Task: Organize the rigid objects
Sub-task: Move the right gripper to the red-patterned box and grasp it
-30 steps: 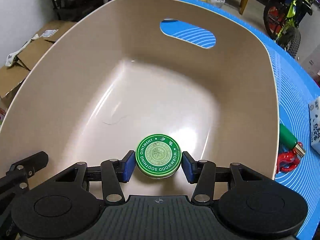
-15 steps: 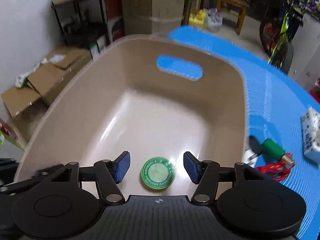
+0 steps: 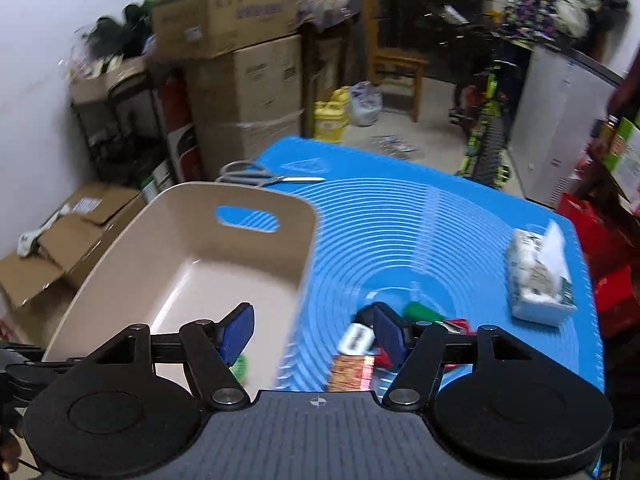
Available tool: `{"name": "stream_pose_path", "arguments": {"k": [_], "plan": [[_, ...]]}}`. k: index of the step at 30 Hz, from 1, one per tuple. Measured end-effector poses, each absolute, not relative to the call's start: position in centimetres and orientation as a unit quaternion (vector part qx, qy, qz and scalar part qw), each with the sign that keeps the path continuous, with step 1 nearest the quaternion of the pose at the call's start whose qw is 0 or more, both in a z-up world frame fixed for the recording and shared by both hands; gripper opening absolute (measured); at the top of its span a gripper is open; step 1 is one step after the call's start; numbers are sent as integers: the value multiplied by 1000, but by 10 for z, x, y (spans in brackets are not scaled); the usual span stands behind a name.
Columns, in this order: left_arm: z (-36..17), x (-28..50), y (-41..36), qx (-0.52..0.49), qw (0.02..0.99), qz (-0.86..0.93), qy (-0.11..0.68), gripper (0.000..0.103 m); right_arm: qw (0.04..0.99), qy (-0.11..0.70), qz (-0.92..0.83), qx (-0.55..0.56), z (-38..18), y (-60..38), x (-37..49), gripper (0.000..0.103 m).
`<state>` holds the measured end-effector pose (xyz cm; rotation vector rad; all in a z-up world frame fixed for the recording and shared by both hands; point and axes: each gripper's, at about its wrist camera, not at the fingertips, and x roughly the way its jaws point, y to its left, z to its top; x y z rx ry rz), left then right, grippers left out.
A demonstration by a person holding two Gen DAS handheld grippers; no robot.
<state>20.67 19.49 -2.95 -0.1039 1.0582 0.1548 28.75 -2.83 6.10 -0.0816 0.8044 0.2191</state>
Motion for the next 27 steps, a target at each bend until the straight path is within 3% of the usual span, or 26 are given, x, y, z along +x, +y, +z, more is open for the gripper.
{"name": "stream_pose_path", "arguments": {"k": [27], "plan": [[-29, 207, 197, -51, 859, 70, 505, 7, 883, 463, 73, -33, -70, -52, 308, 74]]}}
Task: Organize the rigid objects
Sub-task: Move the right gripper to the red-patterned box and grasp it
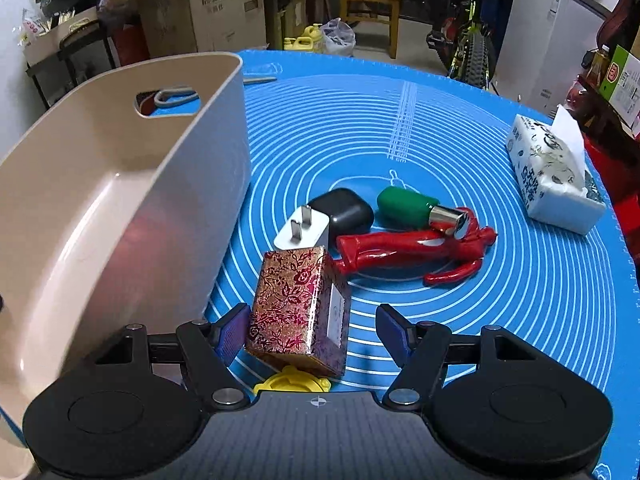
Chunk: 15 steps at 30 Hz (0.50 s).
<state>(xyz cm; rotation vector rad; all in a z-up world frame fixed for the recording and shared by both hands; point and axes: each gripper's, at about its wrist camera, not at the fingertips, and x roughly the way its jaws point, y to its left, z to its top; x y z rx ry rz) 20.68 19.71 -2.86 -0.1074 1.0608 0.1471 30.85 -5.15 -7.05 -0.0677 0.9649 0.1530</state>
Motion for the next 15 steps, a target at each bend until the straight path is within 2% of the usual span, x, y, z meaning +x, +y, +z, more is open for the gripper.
{"name": "stream_pose_path", "arguments": {"k": [7, 12, 15], "plan": [[-29, 207, 196, -50, 858, 72, 506, 7, 887, 457, 67, -26, -80, -50, 317, 71], [-29, 208, 195, -50, 858, 72, 505, 7, 884, 461, 69, -18, -88, -48, 322, 50], [-29, 208, 195, -50, 858, 72, 506, 7, 885, 460, 69, -15, -88, -49, 322, 46]]}}
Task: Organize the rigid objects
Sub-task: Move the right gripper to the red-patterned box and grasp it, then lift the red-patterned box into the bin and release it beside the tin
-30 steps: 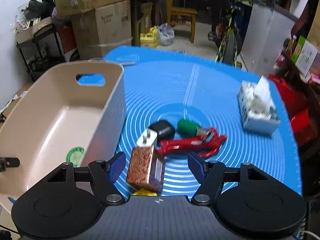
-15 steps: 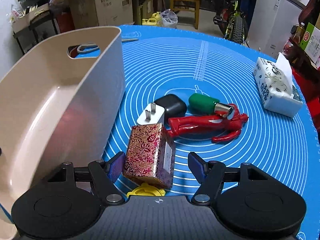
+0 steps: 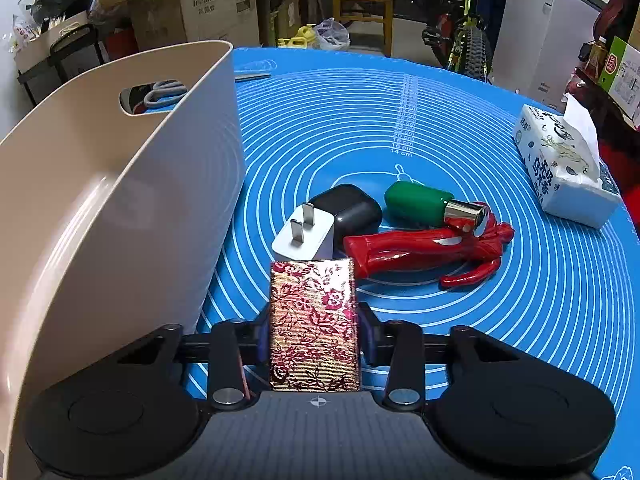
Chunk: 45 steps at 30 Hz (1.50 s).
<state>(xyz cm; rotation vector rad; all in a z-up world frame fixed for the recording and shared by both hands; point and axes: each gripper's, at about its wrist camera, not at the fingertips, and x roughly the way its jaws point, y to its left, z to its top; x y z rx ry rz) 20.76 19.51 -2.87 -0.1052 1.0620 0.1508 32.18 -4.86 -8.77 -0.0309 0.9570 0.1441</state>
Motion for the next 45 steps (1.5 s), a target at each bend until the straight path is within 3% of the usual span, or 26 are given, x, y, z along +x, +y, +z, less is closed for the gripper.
{"name": "stream_pose_path", "arguments": {"k": [21, 45], "plan": [[-28, 207, 196, -53, 858, 72, 506, 7, 894, 442, 71, 6, -44, -66, 295, 45], [-28, 206, 197, -54, 858, 72, 506, 7, 940, 321, 115, 28, 53, -33, 271, 45]]}}
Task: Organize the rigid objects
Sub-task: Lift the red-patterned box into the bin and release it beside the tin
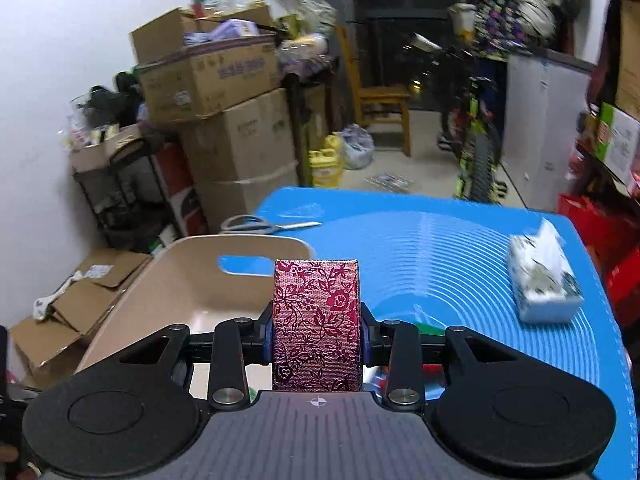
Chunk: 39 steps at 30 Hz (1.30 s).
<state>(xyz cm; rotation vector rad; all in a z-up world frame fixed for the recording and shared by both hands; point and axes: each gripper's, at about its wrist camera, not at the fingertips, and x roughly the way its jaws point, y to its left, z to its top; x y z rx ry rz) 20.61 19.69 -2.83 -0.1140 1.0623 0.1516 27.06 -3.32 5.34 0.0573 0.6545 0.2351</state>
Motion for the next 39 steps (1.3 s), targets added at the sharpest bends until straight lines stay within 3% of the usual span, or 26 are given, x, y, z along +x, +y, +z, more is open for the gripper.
{"name": "stream_pose_path", "arguments": {"k": [17, 39], "plan": [[-28, 205, 199, -54, 858, 72, 506, 7, 894, 385, 214, -83, 16, 94, 305, 45], [-27, 206, 197, -51, 857, 73, 507, 7, 807, 533, 233, -102, -46, 131, 335, 44]]}}
